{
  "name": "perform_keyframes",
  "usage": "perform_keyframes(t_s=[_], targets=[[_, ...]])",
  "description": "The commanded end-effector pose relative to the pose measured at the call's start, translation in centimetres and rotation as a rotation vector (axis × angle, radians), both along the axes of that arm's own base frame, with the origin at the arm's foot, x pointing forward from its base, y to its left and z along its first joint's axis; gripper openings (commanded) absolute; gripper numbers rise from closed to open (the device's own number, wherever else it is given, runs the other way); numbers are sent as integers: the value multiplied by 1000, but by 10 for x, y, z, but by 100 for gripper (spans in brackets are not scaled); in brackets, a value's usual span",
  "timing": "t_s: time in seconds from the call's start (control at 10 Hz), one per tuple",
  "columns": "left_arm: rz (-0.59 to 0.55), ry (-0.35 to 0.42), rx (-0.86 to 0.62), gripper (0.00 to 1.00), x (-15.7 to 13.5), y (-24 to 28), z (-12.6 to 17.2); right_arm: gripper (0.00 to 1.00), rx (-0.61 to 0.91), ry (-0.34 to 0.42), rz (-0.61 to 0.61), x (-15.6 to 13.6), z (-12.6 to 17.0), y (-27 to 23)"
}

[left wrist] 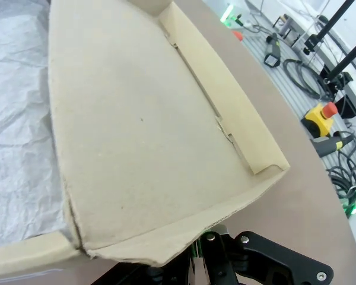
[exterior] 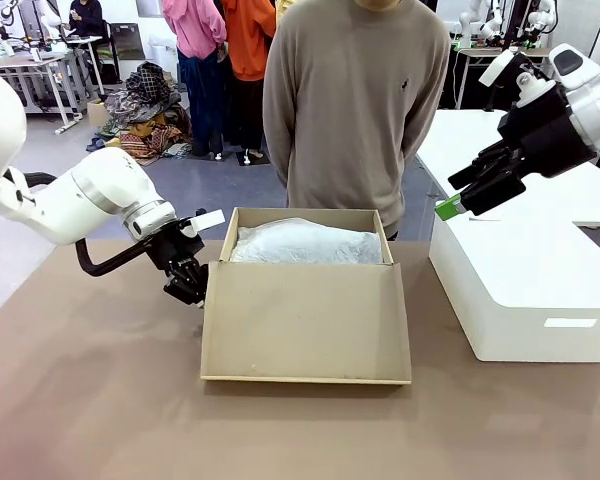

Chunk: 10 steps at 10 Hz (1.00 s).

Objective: Pack the shoes into the box.
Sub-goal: Close the Shoes Box.

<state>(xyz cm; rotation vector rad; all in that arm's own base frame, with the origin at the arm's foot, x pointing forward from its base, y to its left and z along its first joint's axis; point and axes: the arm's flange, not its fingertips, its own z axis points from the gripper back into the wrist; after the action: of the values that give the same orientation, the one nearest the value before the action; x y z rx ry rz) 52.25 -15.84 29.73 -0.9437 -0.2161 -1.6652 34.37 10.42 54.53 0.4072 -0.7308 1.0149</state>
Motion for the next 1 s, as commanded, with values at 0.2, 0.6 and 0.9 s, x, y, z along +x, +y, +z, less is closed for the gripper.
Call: perform_keyframes(t_s=[0.2,0.6,0.9], targets=[[-18,26,-70,6,-20,-2,6,100,24,-7,22,2,-1,0],[33,38,-114,6,-38,1,24,100,24,-7,22,2,-1,0],[53,59,-166,6,-49,6,39,100,24,-7,22,2,-1,0]])
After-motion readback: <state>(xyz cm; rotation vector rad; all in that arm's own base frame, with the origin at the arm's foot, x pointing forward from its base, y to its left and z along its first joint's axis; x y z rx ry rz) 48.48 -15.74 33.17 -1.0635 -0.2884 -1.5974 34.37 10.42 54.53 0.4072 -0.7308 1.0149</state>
